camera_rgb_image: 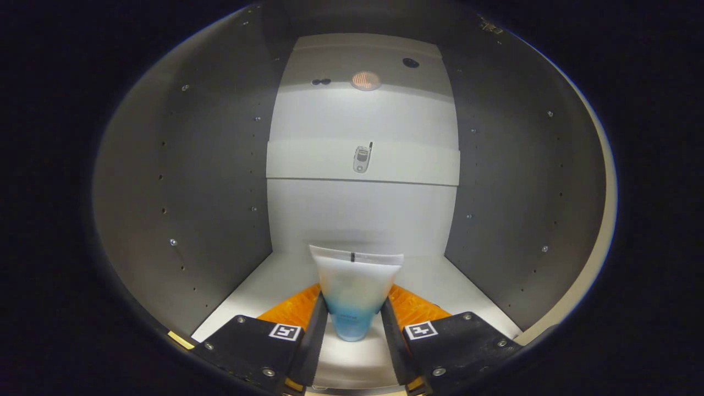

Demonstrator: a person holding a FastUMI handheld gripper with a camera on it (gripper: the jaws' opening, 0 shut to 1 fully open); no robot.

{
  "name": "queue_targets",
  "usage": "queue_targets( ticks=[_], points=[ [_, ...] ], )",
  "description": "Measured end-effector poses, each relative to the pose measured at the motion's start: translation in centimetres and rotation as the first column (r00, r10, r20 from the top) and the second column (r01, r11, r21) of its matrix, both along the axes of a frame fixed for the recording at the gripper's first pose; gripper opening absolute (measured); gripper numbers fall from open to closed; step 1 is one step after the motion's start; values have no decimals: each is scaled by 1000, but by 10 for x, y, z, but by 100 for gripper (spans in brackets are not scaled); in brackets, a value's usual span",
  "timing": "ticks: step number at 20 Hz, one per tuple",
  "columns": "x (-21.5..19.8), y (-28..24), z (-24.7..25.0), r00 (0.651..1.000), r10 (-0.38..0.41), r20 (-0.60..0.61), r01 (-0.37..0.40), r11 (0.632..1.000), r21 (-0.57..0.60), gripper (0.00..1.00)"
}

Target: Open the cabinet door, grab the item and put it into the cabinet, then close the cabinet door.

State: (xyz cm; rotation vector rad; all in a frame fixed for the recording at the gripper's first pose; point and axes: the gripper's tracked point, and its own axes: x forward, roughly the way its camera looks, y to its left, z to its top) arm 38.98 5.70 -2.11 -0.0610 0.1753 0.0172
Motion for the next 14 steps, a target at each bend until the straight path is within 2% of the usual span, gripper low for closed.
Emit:
queue_targets(
  ticks=[1,4,5,7,11,14],
  points=[
    [-2,-1,-5,1000,-10,-15,10,1000,-2,55],
    [-4,6,-9,999,4,-37,-2,999,49,71],
    [-6,8,-7,1000,7,-30,-5,998,68,79],
    [-9,9,1,1000,11,-3,-10,996,85,88],
    [-17,4,18,999,-14,40,10,996,89,93],
    [-30,10,24,999,8,37,-12,993,114,93]
  ],
)
